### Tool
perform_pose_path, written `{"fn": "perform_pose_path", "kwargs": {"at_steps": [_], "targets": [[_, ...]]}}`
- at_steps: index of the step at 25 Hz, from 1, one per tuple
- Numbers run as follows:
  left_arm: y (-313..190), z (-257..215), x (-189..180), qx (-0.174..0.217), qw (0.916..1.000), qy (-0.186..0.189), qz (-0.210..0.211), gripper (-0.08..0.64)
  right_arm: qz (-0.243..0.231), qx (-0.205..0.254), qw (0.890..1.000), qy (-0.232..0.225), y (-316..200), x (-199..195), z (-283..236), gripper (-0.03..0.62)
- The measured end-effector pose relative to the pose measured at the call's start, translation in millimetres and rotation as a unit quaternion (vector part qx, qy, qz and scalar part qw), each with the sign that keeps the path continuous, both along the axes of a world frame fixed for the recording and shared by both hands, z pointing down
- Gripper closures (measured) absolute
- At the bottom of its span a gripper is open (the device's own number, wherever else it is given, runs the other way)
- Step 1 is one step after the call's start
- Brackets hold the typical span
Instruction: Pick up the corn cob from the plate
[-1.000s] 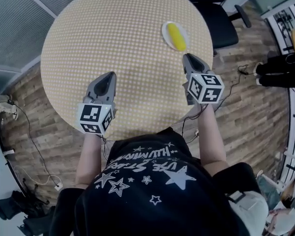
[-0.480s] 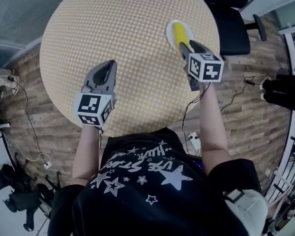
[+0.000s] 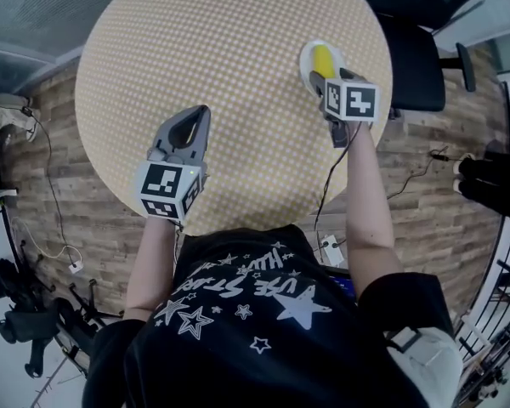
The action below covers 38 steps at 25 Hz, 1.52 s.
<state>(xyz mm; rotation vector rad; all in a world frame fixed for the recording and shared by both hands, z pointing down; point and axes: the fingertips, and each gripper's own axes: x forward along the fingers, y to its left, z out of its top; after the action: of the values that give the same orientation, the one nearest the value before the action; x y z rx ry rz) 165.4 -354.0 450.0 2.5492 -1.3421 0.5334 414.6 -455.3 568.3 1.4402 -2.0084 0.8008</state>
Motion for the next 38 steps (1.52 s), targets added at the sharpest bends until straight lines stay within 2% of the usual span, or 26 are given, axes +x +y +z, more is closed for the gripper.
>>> {"fn": "perform_pose_path", "kwargs": {"at_steps": [6,17,26,31,38], "targets": [[-3.3,3.6,-3.1,-0.003,1.0,0.004,-0.007,0.554,0.012,-0.03,0.999,-0.002,-15.9,3.6,14.8,0.307],[-5.4,13.6,-8.2,-0.016,0.9997,0.009,-0.014,0.554,0.001,-0.107,0.994,0.03,-25.6,1.2,45.4,0.308],[-4.5,13.0,-9.4,-0.015,0.9998,0.003,-0.01,0.554,-0.006,-0.124,0.989,0.075,-29.5,0.7,52.1,0.31],[-1.3,15.5,-4.9,-0.016,0.9998,0.004,-0.008,0.554,-0.012,-0.127,0.989,0.078,-28.4,2.6,54.6,0.316],[-0.4,8.4,-6.3,-0.009,0.9998,0.003,-0.015,0.554,-0.014,-0.084,0.993,0.08,-28.5,4.4,44.4,0.333]]}}
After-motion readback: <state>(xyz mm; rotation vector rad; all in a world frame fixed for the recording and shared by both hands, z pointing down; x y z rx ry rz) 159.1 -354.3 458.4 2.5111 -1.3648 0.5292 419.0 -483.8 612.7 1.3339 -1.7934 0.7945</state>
